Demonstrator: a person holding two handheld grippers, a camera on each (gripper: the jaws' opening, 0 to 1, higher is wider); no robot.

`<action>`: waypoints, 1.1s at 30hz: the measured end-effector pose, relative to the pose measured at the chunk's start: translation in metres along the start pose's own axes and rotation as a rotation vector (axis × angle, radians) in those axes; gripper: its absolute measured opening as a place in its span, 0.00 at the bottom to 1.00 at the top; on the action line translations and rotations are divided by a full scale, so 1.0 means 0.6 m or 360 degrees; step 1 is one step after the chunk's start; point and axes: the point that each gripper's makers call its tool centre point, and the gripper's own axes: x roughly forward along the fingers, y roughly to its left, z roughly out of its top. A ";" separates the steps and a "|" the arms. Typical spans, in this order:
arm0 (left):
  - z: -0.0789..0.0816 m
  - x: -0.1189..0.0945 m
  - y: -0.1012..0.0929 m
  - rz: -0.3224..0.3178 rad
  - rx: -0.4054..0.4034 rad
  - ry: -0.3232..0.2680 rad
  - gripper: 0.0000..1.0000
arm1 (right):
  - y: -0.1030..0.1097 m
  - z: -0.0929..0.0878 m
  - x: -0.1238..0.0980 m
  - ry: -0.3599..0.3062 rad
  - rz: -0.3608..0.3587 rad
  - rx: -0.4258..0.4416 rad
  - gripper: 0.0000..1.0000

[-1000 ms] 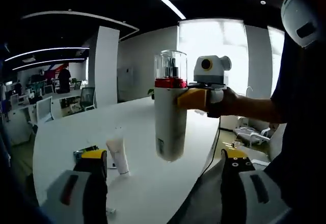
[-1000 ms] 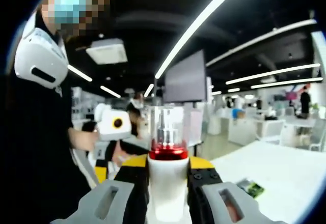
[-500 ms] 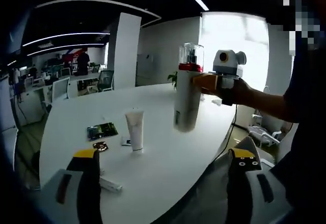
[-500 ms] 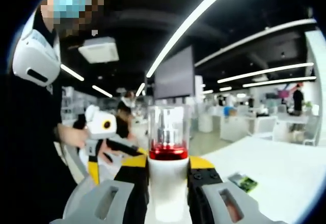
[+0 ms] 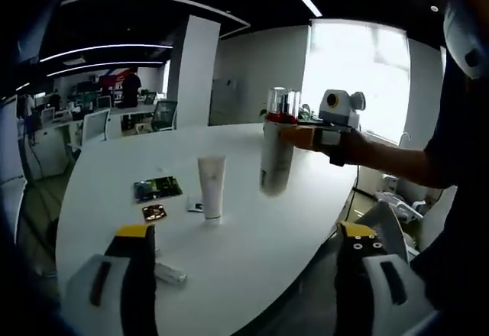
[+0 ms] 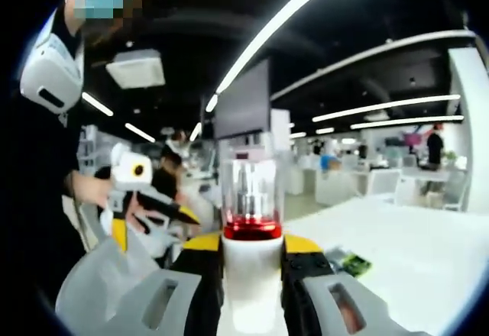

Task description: Arrange the skincare products in the storage area until every visible bottle or jar stands upright without overlapping.

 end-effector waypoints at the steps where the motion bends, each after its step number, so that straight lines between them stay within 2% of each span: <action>1: -0.004 0.002 0.004 0.0004 -0.0001 0.0006 0.92 | -0.005 -0.007 0.001 0.0009 -0.0004 -0.0003 0.20; 6: -0.029 0.013 0.024 0.0016 -0.0011 0.0048 0.91 | -0.033 -0.043 0.001 0.0010 -0.0030 0.0001 0.20; 9: -0.034 0.015 0.028 0.0017 0.0007 0.0063 0.91 | -0.046 -0.063 0.004 0.0004 -0.0036 0.0010 0.20; 17: -0.065 0.030 0.047 0.0069 0.0054 0.0083 0.90 | -0.068 -0.122 0.021 0.0044 0.0012 -0.0042 0.20; 22: -0.085 0.042 0.046 0.0086 0.0047 0.0095 0.88 | -0.097 -0.147 0.022 -0.0009 -0.0009 -0.0025 0.20; 28: -0.105 0.045 0.039 0.0115 0.0050 0.0139 0.88 | -0.124 -0.181 0.031 -0.0004 -0.0015 -0.0019 0.20; 33: -0.121 0.045 0.042 0.0153 0.0143 0.0234 0.87 | -0.143 -0.198 0.038 -0.0056 -0.0003 0.0001 0.20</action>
